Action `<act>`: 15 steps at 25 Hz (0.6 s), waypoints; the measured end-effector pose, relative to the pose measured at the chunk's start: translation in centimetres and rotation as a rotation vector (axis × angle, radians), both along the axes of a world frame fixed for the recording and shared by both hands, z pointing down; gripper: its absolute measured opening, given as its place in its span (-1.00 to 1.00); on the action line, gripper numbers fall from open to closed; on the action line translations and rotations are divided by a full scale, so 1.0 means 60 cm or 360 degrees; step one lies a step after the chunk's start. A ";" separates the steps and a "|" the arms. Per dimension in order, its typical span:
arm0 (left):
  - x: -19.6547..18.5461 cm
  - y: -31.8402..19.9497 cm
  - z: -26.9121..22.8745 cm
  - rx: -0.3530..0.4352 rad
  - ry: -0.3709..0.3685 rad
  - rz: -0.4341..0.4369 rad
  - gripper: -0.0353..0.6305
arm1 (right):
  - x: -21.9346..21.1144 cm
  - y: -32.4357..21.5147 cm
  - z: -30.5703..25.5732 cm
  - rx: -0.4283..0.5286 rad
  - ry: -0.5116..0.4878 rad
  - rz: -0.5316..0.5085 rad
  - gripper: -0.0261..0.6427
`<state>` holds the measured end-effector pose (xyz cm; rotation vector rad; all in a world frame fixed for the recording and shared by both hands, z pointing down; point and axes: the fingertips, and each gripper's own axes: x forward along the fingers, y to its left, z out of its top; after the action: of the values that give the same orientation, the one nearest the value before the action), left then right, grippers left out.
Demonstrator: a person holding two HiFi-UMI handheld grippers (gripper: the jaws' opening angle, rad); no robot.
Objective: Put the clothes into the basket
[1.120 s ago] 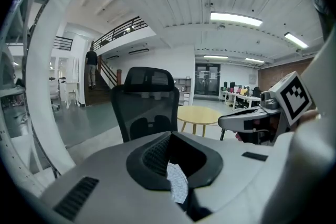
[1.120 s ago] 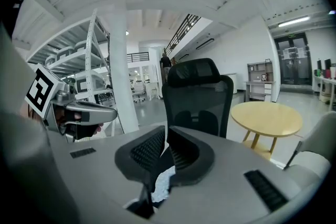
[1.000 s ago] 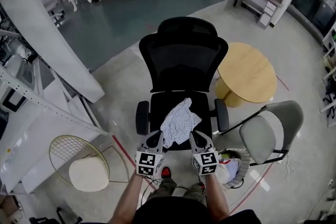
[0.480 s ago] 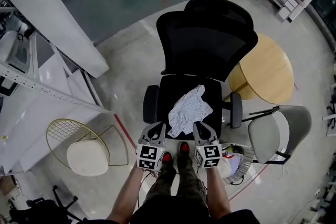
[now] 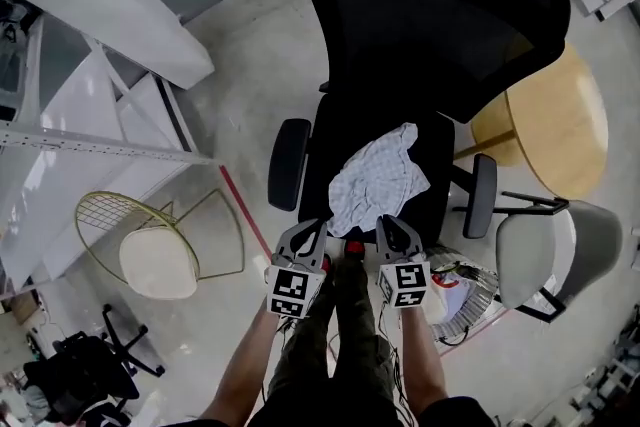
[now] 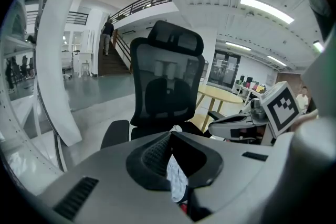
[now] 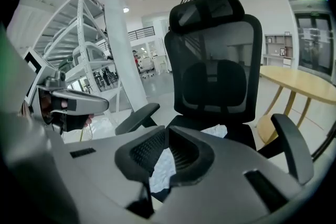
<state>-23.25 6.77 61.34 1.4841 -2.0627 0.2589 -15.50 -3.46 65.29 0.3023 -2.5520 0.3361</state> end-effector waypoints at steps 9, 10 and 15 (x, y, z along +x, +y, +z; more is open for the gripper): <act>0.018 -0.022 0.154 -0.0154 0.0133 -0.0091 -0.88 | 0.000 -0.019 0.163 -0.0086 0.0110 -0.0130 -0.78; 0.022 -0.021 0.169 -0.0173 0.0146 -0.0097 -0.87 | 0.001 -0.017 0.179 -0.0091 0.0124 -0.0152 -0.78; 0.033 -0.020 0.231 -0.0234 0.0191 -0.0126 -0.88 | -0.001 -0.009 0.242 -0.0131 0.0166 -0.0221 -0.78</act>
<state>-21.29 5.55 75.17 1.2956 -1.9580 0.2769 -15.55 -3.99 79.84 0.1081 -2.4339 0.3614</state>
